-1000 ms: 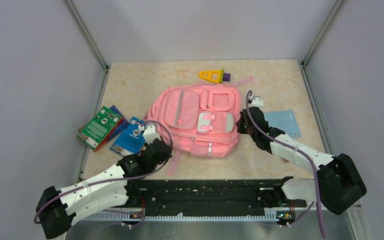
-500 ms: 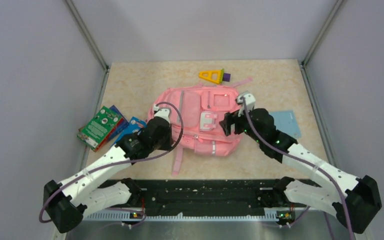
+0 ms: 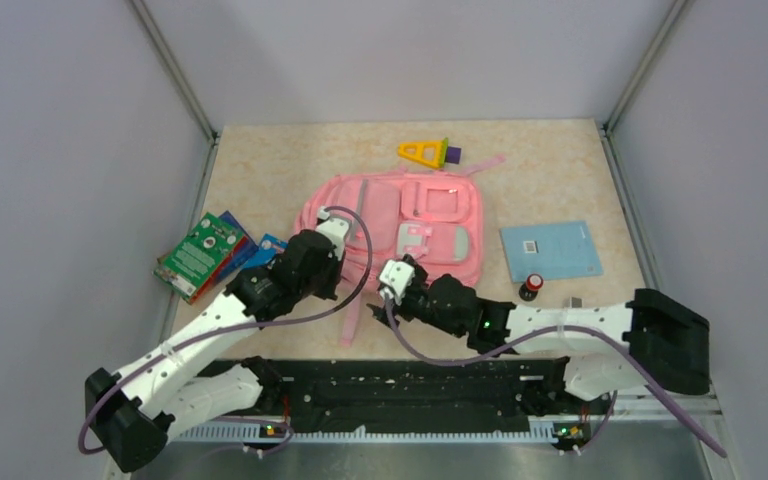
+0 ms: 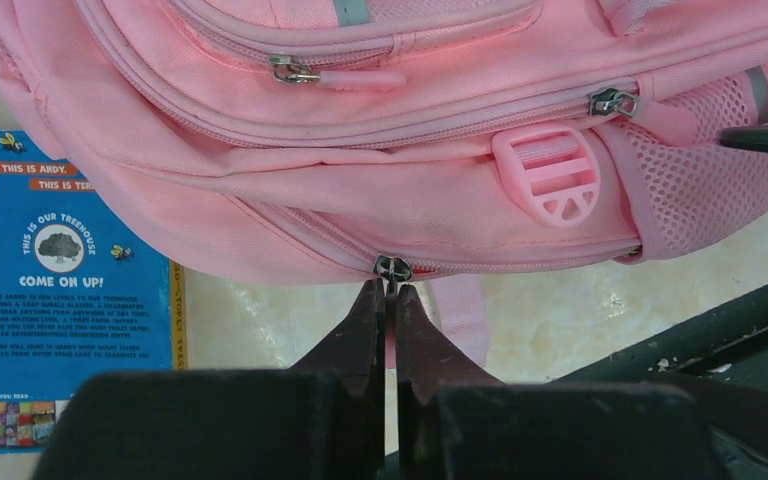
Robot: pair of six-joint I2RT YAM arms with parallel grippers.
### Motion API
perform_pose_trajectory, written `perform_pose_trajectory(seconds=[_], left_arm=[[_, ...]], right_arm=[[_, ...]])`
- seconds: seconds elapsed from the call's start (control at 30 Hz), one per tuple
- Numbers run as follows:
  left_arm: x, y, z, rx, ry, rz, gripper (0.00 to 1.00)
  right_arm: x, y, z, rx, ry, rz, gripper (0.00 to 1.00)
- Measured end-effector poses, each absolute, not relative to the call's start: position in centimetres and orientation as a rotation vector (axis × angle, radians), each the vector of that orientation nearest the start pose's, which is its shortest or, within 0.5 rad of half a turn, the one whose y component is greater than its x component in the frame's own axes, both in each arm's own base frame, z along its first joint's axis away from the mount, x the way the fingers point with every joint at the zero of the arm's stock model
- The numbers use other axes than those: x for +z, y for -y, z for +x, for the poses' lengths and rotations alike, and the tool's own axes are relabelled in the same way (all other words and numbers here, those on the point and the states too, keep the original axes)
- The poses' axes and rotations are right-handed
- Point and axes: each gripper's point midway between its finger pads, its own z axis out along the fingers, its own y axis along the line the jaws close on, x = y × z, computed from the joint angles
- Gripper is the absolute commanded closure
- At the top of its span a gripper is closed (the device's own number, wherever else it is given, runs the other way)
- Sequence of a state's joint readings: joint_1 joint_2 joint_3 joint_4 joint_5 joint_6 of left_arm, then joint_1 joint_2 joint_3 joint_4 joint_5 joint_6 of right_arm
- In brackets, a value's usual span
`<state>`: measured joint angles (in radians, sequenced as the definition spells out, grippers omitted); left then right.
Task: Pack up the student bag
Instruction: Unzip the student bag at the center of the board.
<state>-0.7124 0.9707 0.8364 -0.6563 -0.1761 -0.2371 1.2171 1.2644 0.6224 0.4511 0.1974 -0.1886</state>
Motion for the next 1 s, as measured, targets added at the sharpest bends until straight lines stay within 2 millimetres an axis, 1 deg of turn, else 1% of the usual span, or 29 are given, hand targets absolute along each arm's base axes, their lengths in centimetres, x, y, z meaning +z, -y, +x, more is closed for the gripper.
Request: perform_pose_trajectory(seconds=[0.13, 0.23, 0.3, 0.33, 0.37, 0.43, 0.47, 0.5, 0.57, 0.6, 0.9, 1.0], left_arm=[[15.1, 15.3, 21.3, -0.267, -2.264, 0.484, 1.0], [15.5, 15.1, 21.4, -0.282, -2.228, 0.471, 1.0], [15.6, 15.0, 21.5, -0.286, -2.219, 0.462, 1.0], [15.6, 15.1, 21.5, -0.285, -2.218, 0.461, 1.0], [15.5, 15.0, 21.6, -0.282, -2.22, 0.459, 1.0], [15.3, 14.9, 21.7, -0.276, -2.229, 0.458, 1.0], [15.3, 14.9, 21.7, -0.274, -2.231, 0.459, 1.0], [15.2, 14.9, 21.7, -0.273, -2.233, 0.461, 1.0], [15.2, 14.9, 21.7, -0.271, -2.234, 0.458, 1.0], [15.3, 14.9, 21.8, -0.272, -2.23, 0.454, 1.0], [15.5, 14.9, 22.1, -0.27, -2.218, 0.448, 1.0], [15.8, 14.7, 22.2, -0.258, -2.207, 0.436, 1.0]], right_arm=[[15.1, -37.8, 18.2, 0.487, -1.464, -1.119, 0.24], [13.9, -38.9, 18.3, 0.434, -1.45, -1.159, 0.27], [13.8, -39.5, 18.4, 0.416, -1.44, -1.162, 0.32], [13.8, -39.7, 18.5, 0.407, -1.437, -1.161, 0.37], [13.9, -39.9, 18.8, 0.392, -1.433, -1.151, 0.44], [13.8, -40.0, 19.2, 0.364, -1.433, -1.14, 0.62], [13.8, -40.0, 19.4, 0.349, -1.429, -1.135, 0.73], [13.7, -39.9, 19.7, 0.325, -1.433, -1.122, 0.81], [13.8, -39.8, 20.0, 0.304, -1.431, -1.112, 0.95], [13.8, -39.8, 20.0, 0.299, -1.426, -1.112, 1.0], [14.0, -39.5, 20.0, 0.266, -1.425, -1.099, 1.0], [14.5, -38.9, 19.7, 0.281, -1.433, -1.085, 1.0]])
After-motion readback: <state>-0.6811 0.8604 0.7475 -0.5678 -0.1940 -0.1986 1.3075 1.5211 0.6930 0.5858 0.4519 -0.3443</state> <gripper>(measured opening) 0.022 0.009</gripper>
